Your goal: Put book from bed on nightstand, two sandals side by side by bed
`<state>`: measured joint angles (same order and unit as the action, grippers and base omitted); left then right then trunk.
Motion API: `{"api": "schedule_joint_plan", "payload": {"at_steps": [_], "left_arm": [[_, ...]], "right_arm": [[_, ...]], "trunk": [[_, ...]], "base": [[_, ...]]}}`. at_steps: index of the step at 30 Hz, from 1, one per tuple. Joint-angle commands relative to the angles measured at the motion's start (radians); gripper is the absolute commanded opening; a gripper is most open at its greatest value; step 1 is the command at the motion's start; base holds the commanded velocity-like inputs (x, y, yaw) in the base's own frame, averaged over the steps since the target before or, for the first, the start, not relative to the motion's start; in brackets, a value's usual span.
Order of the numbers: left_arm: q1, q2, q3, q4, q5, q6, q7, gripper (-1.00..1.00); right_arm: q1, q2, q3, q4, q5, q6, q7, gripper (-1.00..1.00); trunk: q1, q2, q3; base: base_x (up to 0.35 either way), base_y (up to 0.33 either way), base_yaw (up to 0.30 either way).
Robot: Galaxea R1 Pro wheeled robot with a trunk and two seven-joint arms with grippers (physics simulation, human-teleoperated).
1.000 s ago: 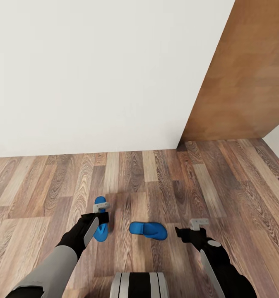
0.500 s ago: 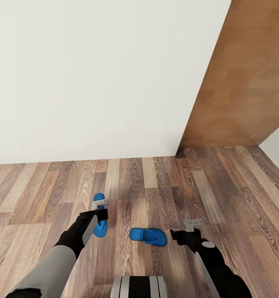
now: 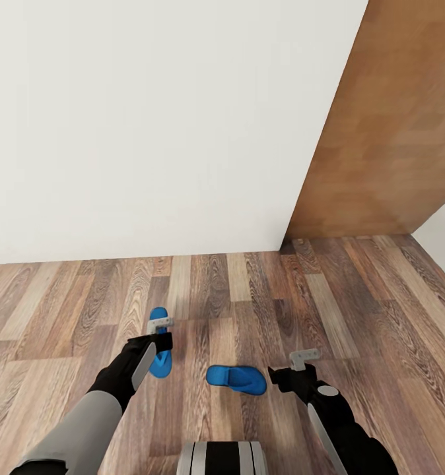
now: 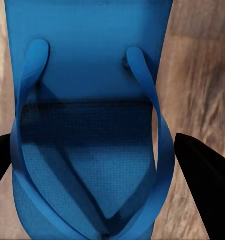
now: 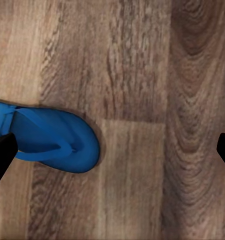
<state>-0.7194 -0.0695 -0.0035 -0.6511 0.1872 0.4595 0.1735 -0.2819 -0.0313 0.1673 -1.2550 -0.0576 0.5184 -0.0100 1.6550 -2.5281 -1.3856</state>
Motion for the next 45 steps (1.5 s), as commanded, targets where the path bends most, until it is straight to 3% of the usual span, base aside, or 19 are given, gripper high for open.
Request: {"api": "schedule_joint_plan", "payload": {"at_steps": [1, 11, 15, 19, 20, 22, 23, 25, 26, 28, 30, 31, 32, 36, 45], "left_arm": [[0.0, 0.001, -0.001, -0.007, 0.011, 0.003, 0.007, -1.0], [0.0, 0.003, -0.009, -0.045, 0.006, -0.024, -0.001, -1.0], [0.002, 0.001, -0.012, -0.074, -0.001, -0.028, 0.003, -1.0], [0.004, -0.007, -0.012, -0.085, -0.004, -0.016, 0.037, -1.0], [0.004, -0.006, -0.012, -0.106, -0.004, 0.014, 0.044, -1.0], [0.004, -0.004, -0.012, -0.139, -0.004, 0.04, 0.045, -1.0], [0.004, -0.004, -0.012, -0.147, -0.004, 0.045, 0.045, -1.0], [0.004, -0.005, -0.012, -0.167, -0.003, 0.062, 0.046, -1.0], [0.004, -0.006, -0.012, -0.17, -0.003, 0.066, 0.046, -1.0], [0.004, -0.009, -0.012, -0.178, -0.003, 0.079, 0.046, -1.0], [0.004, -0.011, -0.012, -0.181, -0.003, 0.091, 0.046, -1.0], [0.004, -0.012, -0.012, -0.181, -0.003, 0.094, 0.046, -1.0], [0.004, -0.012, -0.012, -0.182, -0.004, 0.1, 0.046, -1.0], [0.004, -0.013, -0.012, -0.185, -0.005, 0.107, 0.045, -1.0], [0.004, -0.008, -0.015, -0.183, -0.006, 0.106, 0.015, -1.0]], "right_arm": [[0.0, -0.001, 0.001, -0.001, -0.005, 0.005, 0.0, 1.0], [-0.001, -0.002, -0.002, -0.005, -0.004, 0.007, 0.003, 1.0], [-0.024, -0.008, -0.002, -0.006, 0.049, 0.015, 0.002, 1.0], [-0.096, -0.01, 0.021, -0.001, 0.221, 0.024, 0.013, 1.0], [-0.12, -0.011, 0.077, -0.004, 0.334, 0.023, 0.104, 1.0], [-0.134, -0.014, 0.116, -0.01, 0.429, 0.022, 0.242, 1.0], [-0.138, -0.015, 0.122, -0.01, 0.455, 0.022, 0.278, 1.0], [-0.161, -0.016, 0.136, -0.008, 0.572, 0.018, 0.412, 1.0], [-0.165, -0.016, 0.139, -0.007, 0.603, 0.015, 0.441, 1.0], [-0.177, -0.017, 0.145, -0.001, 0.722, -0.013, 0.545, 1.0], [-0.181, -0.017, 0.148, 0.019, 0.813, -0.084, 0.633, 1.0], [-0.182, -0.017, 0.148, 0.028, 0.83, -0.109, 0.654, 1.0], [-0.183, -0.018, 0.145, 0.056, 0.873, -0.185, 0.707, 1.0], [-0.185, -0.018, 0.141, 0.124, 0.938, -0.316, 0.779, 1.0], [-0.188, -0.015, 0.15, 0.15, 0.943, -0.341, 0.789, 1.0]], "trunk": [[0.0, 0.0, -0.001], [0.0, 0.0, -0.001], [0.0, 0.0, -0.001], [0.0, 0.0, -0.001], [0.0, 0.0, -0.001], [0.0, 0.0, -0.001], [0.0, 0.0, -0.001], [0.0, 0.0, -0.001], [0.0, 0.0, -0.001], [0.0, 0.0, -0.001], [0.0, 0.0, -0.001], [0.0, 0.0, -0.001], [0.0, 0.0, -0.001], [0.0, 0.0, -0.001], [0.0, -0.001, -0.005]], "base": [[0.0, 0.0, 0.0], [0.0, 0.0, 0.0], [0.0, 0.0, 0.0], [0.0, 0.0, 0.0], [0.0, 0.0, 0.0], [0.0, 0.0, 0.0], [0.0, 0.0, 0.0], [0.0, 0.0, 0.0], [0.0, 0.0, 0.0], [0.0, 0.0, 0.0], [0.0, 0.0, 0.0], [0.0, 0.0, 0.0], [0.0, 0.0, 0.0], [0.0, 0.0, 0.0], [0.0, 0.0, 0.0]]}}
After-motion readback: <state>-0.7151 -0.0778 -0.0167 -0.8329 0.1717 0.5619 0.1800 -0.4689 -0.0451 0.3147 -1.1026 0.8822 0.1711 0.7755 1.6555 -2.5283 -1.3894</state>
